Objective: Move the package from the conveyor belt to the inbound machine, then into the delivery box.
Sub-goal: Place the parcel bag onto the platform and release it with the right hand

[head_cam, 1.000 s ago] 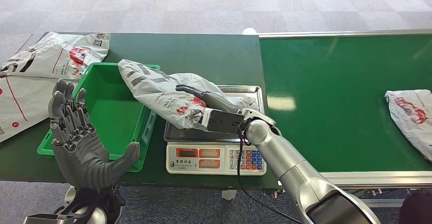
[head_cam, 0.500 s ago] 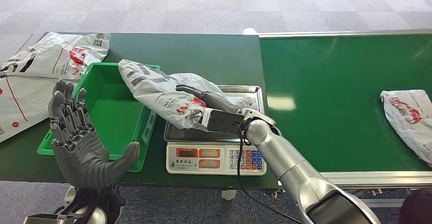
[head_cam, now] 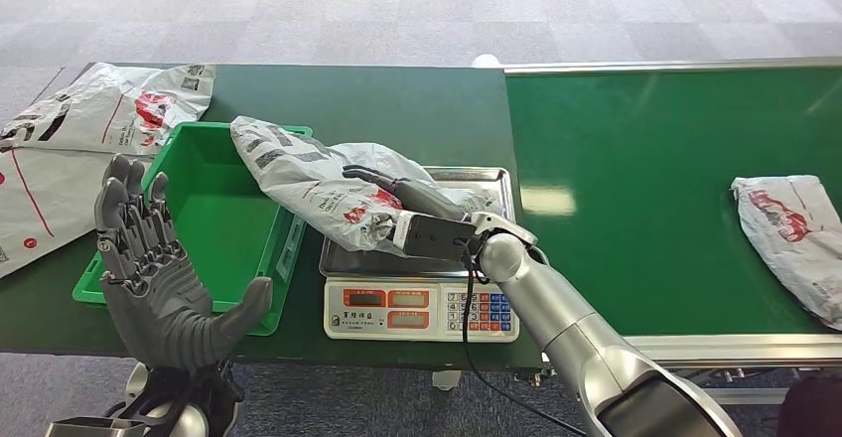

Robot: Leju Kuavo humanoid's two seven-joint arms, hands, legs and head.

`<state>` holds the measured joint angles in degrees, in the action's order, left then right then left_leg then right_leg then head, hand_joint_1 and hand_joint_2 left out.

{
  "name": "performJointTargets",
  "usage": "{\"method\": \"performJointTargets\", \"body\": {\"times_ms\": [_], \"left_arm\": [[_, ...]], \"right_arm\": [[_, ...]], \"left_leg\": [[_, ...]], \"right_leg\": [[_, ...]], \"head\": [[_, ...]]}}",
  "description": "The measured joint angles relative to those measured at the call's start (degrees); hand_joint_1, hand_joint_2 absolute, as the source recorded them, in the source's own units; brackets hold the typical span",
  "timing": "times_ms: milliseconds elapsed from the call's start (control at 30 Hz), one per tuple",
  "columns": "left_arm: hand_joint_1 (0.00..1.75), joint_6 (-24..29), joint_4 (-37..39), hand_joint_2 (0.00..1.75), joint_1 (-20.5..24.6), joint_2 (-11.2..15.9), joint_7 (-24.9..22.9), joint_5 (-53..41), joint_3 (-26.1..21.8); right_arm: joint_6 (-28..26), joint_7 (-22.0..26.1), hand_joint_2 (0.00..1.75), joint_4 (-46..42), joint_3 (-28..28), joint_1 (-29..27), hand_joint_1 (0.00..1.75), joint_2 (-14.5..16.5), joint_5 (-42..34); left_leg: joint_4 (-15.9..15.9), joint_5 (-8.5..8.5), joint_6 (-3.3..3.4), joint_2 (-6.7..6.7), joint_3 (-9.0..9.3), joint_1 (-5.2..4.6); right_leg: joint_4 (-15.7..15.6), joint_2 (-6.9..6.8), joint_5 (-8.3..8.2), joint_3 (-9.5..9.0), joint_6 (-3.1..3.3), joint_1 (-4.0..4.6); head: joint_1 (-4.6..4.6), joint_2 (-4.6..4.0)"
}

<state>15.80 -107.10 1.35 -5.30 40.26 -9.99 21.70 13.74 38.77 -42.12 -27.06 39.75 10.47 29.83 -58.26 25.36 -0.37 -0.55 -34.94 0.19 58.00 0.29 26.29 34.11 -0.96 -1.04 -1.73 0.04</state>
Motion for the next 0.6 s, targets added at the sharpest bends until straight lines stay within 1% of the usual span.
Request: {"method": "performJointTargets", "body": {"times_ms": [67, 200, 233, 267, 300, 333, 367, 400, 433, 467, 500, 533, 567, 600], "left_arm": [[0.00, 0.0, 0.0, 1.75, 0.0, 0.0, 0.0, 0.0, 0.0], [0.00, 0.3, 0.1, 1.75, 0.0, 0.0, -0.4, -0.5, 0.0], [0.00, 1.0, 0.5, 1.75, 0.2, -0.1, -1.5, -2.0, -0.2], [0.00, 1.5, 1.5, 1.75, 0.7, -0.2, -3.0, -4.6, -0.6], [0.00, 1.7, 3.1, 1.75, 1.4, -0.5, -4.5, -8.0, -1.6], [0.00, 1.5, 4.9, 1.75, 2.2, -0.9, -5.5, -11.3, -3.1], [0.00, 0.8, 6.6, 1.75, 2.9, -1.4, -5.8, -13.6, -4.7], [0.00, 0.2, 8.0, 1.75, 3.4, -1.9, -5.6, -15.1, -6.4], [0.00, -0.2, 9.1, 1.75, 3.8, -2.3, -5.4, -15.8, -7.7], [0.00, -0.5, 9.9, 1.75, 4.0, -2.7, -5.1, -16.3, -8.8], [0.00, -0.6, 10.6, 1.75, 4.1, -3.2, -5.0, -16.6, -9.7], [0.00, -0.7, 11.0, 1.75, 4.2, -3.5, -4.9, -16.9, -10.4], [0.00, -0.7, 11.4, 1.75, 4.2, -3.9, -4.8, -17.1, -11.0], [0.00, -0.7, 11.6, 1.75, 4.2, -4.1, -4.8, -17.3, -11.5]], "right_arm": [[0.0, 0.0, 0.00, 0.0, 0.0, 0.0, 0.00, 0.0, 0.0], [0.5, 0.0, 1.75, 0.0, 0.1, -0.1, 0.00, 0.1, -0.5], [2.2, -0.2, 1.75, -0.8, 0.5, -0.8, 0.00, 0.4, -2.1], [5.4, -0.8, 1.75, -2.7, 1.5, -2.4, 0.00, 0.7, -5.4], [10.4, -1.9, 1.75, -5.9, 3.5, -4.8, 0.00, 1.2, -10.9], [16.0, -3.3, 1.75, -9.8, 6.0, -7.7, 0.00, 1.8, -18.5], [20.4, -4.6, 1.75, -13.7, 8.7, -10.4, 0.00, 2.2, -27.6], [23.2, -5.4, 1.75, -16.8, 11.3, -12.4, 0.00, 2.7, -37.0], [23.7, -5.5, 1.75, -19.2, 13.3, -13.8, 0.00, 2.9, -45.2], [22.7, -5.1, 1.75, -21.1, 15.1, -14.8, 0.00, 3.0, -51.6], [20.8, -4.3, 1.75, -22.6, 16.4, -15.5, 0.00, 3.0, -55.0], [18.1, -3.5, 1.75, -23.9, 17.2, -16.1, 0.00, 3.0, -55.2], [14.5, -2.7, 1.75, -25.0, 17.8, -16.6, 0.00, 3.0, -52.5], [10.3, -2.3, 1.75, -26.1, 18.1, -17.0, 0.00, 3.0, -46.6]], "left_leg": [[0.0, 0.00, 0.00, 0.00, 0.00, 0.00], [0.0, 0.00, 0.00, 0.00, 0.01, 0.00], [0.0, 0.00, 0.00, 0.00, 0.03, 0.01], [0.0, 0.00, 0.00, -0.06, 0.04, 0.02], [0.0, 0.00, 0.00, -0.16, 0.04, 0.03], [0.0, 0.00, 0.00, -0.26, 0.00, 0.04], [0.0, 0.00, -0.01, -0.35, -0.04, 0.04], [0.0, 0.00, -0.01, -0.39, -0.07, 0.04], [0.0, 0.00, -0.01, -0.39, -0.08, 0.04], [0.0, 0.00, -0.01, -0.37, -0.08, 0.03], [0.0, 0.02, -0.01, -0.31, -0.08, 0.02], [0.0, 0.04, -0.01, -0.23, -0.07, 0.00], [0.0, 0.06, 0.00, -0.14, -0.06, -0.01], [0.0, 0.08, 0.00, -0.06, -0.05, -0.02]], "right_leg": [[0.0, 0.00, 0.00, 0.00, 0.00, 0.00], [0.0, 0.00, 0.00, 0.01, 0.00, 0.00], [0.0, 0.00, 0.01, 0.03, 0.00, 0.01], [0.0, -0.07, 0.03, 0.01, 0.01, 0.01], [0.0, -0.16, 0.06, -0.01, 0.02, 0.02], [0.0, -0.25, 0.08, -0.03, 0.03, 0.03], [0.0, -0.32, 0.10, -0.06, 0.04, 0.03], [0.0, -0.34, 0.10, -0.05, 0.05, 0.03], [0.0, -0.32, 0.10, -0.04, 0.05, 0.03], [0.0, -0.29, 0.10, -0.05, 0.05, 0.02], [0.0, -0.24, 0.10, -0.03, 0.06, 0.01], [0.0, -0.17, 0.09, -0.01, 0.05, -0.01], [0.0, -0.10, 0.08, 0.01, 0.05, -0.03], [0.0, -0.04, 0.07, 0.04, 0.05, -0.04]], "head": [[0.00, 0.00], [0.00, 0.00], [-0.01, 0.00], [0.00, 0.00], [0.00, 0.00], [-0.01, 0.00], [-0.01, 0.00], [-0.02, 0.00], [-0.01, 0.00], [-0.01, 0.00], [0.00, 0.00], [0.01, 0.00], [0.00, 0.00], [0.00, 0.00]]}}
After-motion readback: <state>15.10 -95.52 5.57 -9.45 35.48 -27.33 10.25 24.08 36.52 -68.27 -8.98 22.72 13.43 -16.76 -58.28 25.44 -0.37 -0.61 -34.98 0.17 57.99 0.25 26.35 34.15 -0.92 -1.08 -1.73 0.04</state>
